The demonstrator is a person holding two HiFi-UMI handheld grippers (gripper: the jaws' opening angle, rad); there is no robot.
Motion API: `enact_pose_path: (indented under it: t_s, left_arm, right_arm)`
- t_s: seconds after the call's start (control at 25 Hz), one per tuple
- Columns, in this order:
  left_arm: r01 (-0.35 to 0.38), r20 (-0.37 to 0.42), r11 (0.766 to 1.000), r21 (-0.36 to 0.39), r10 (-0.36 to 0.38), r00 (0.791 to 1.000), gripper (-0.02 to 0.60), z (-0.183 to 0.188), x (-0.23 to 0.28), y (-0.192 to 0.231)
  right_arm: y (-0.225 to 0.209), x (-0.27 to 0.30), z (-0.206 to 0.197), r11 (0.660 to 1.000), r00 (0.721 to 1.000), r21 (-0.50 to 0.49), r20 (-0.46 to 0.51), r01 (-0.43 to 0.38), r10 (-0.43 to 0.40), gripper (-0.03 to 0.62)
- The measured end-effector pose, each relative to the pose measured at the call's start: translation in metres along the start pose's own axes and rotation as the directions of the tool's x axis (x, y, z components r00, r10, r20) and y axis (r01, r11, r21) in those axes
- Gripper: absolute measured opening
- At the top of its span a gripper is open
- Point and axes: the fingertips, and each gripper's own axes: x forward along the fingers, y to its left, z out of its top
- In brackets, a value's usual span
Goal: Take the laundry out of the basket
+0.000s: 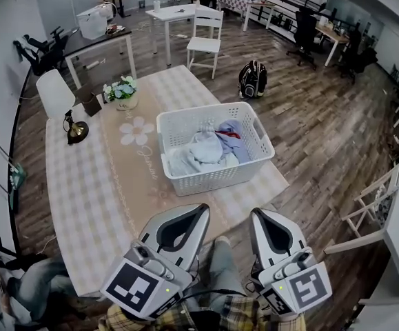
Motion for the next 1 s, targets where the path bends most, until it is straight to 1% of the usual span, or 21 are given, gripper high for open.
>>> enact_pose_path:
  t_s: [0.12,0.24,0.36,0.48,0.6,0.76,0.88,1.0]
  left_arm:
    - [-0.032,-0.009,0.999,0.002,0.032,0.999,0.015,-0.005,0.013,0.016]
    - [-0.084,-0.017,0.996,0.005,0.084,0.996,0.014,-0.009,0.03,0.036]
    - [-0.146,-0.012,0.989,0.014,0.146,0.989,0.014,-0.006,0.052,0.06]
    - [-0.206,-0.003,0.978,0.025,0.206,0.979,0.014,0.0,0.08,0.078]
    - [-0.279,0.004,0.96,0.028,0.279,0.96,0.014,0.006,0.105,0.101]
    - [-0.371,0.0,0.928,0.023,0.371,0.929,0.014,0.008,0.13,0.125]
    - [-0.423,-0.012,0.906,0.029,0.424,0.906,0.014,0.007,0.144,0.132]
    - [-0.461,-0.04,0.886,0.043,0.463,0.886,0.015,0.005,0.151,0.142]
  right_arm:
    - [-0.011,0.021,-0.004,1.0,1.0,0.005,-0.003,-0.03,0.03,-0.002]
    - [-0.025,0.05,-0.006,0.996,0.996,0.005,-0.004,-0.087,0.087,-0.002]
    - [-0.04,0.083,-0.006,0.987,0.987,-0.012,-0.012,-0.16,0.16,-0.002]
    - [-0.064,0.112,0.002,0.977,0.977,-0.01,-0.002,-0.212,0.212,-0.002]
    - [-0.085,0.147,0.012,0.958,0.958,-0.014,0.009,-0.287,0.287,-0.002]
    - [-0.103,0.184,0.02,0.923,0.923,-0.025,0.005,-0.385,0.385,-0.002]
    - [-0.116,0.197,0.022,0.893,0.894,-0.034,-0.005,-0.448,0.448,-0.001]
    - [-0.122,0.211,0.021,0.865,0.866,-0.044,-0.021,-0.499,0.499,-0.002]
